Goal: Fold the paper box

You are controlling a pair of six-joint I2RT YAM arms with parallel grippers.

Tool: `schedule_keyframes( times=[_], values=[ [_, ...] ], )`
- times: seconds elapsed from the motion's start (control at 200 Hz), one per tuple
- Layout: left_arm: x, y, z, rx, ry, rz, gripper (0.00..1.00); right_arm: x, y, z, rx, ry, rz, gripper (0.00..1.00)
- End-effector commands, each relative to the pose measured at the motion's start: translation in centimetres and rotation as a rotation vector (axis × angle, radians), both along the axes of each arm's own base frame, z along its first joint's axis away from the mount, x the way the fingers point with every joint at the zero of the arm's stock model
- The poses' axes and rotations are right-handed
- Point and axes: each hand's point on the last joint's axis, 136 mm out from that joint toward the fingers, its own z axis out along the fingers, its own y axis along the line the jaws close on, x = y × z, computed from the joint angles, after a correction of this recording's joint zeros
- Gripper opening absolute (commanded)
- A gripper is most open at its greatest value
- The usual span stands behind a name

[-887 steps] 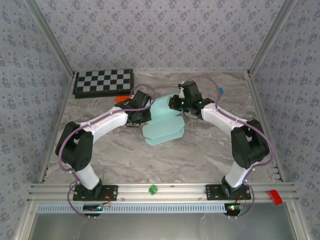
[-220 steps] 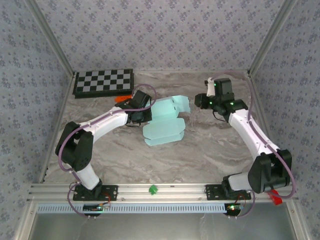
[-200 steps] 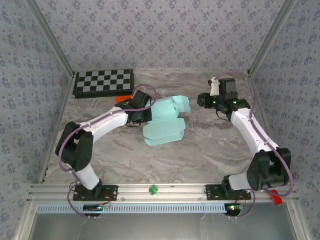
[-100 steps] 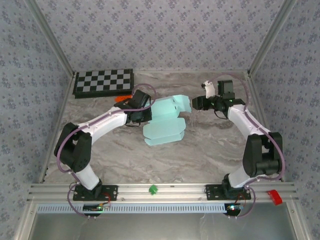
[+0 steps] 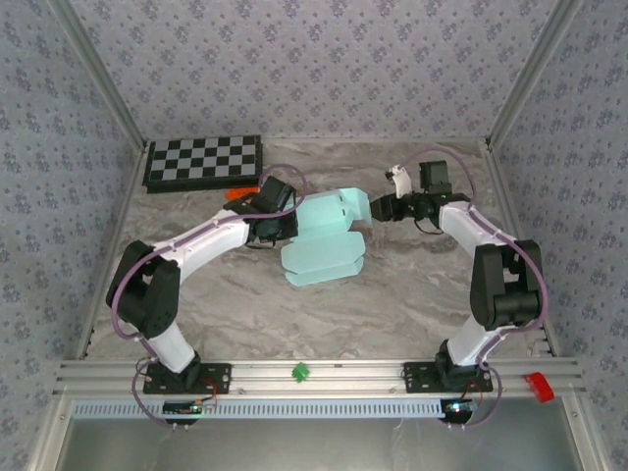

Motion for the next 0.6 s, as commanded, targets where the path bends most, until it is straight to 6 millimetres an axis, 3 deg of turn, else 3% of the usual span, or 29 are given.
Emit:
schedule_keyframes(
  times=[0.0,0.595],
  values=[
    [0.7,-0.5,2.5,-0.041,-0.048,-0.011,0.0,-0.7,1.7,1.1,0.036,-0.042,0.1,0.46],
    [0.8,-0.9,2.5,-0.052,-0.043,-0.02,0.0,-3.0,4.9,1.6,0.093,-0.007,0.272,0.43]
  ],
)
